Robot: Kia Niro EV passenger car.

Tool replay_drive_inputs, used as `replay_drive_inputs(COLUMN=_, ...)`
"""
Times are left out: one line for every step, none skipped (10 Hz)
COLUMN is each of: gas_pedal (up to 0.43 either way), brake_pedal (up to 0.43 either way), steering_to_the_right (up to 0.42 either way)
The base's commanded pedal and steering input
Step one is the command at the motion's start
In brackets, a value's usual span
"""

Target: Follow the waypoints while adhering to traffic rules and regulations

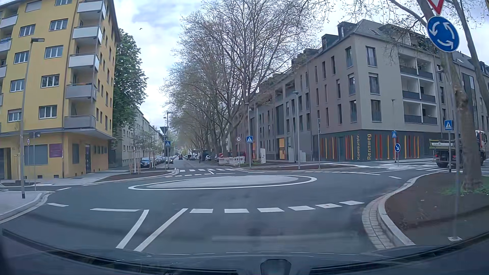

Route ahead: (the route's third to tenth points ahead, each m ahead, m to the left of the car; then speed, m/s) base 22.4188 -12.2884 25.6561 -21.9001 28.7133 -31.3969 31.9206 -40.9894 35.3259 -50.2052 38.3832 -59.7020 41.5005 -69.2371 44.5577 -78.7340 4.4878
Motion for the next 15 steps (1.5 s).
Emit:
replay_drive_inputs(gas_pedal=0.039, brake_pedal=0.0, steering_to_the_right=0.026)
replay_drive_inputs(gas_pedal=0.047, brake_pedal=0.0, steering_to_the_right=0.041)
replay_drive_inputs(gas_pedal=0.059, brake_pedal=0.0, steering_to_the_right=0.061)
replay_drive_inputs(gas_pedal=0.067, brake_pedal=0.0, steering_to_the_right=0.081)
replay_drive_inputs(gas_pedal=0.067, brake_pedal=0.0, steering_to_the_right=0.105)
replay_drive_inputs(gas_pedal=0.079, brake_pedal=0.0, steering_to_the_right=0.133)
replay_drive_inputs(gas_pedal=0.087, brake_pedal=0.0, steering_to_the_right=0.157)
replay_drive_inputs(gas_pedal=0.098, brake_pedal=0.0, steering_to_the_right=0.18)
replay_drive_inputs(gas_pedal=0.098, brake_pedal=0.0, steering_to_the_right=0.198)
replay_drive_inputs(gas_pedal=0.118, brake_pedal=0.0, steering_to_the_right=0.21)
replay_drive_inputs(gas_pedal=0.118, brake_pedal=0.0, steering_to_the_right=0.214)
replay_drive_inputs(gas_pedal=0.118, brake_pedal=0.0, steering_to_the_right=0.217)
replay_drive_inputs(gas_pedal=0.118, brake_pedal=0.0, steering_to_the_right=0.222)
replay_drive_inputs(gas_pedal=0.118, brake_pedal=0.0, steering_to_the_right=0.227)
replay_drive_inputs(gas_pedal=0.118, brake_pedal=0.0, steering_to_the_right=0.233)
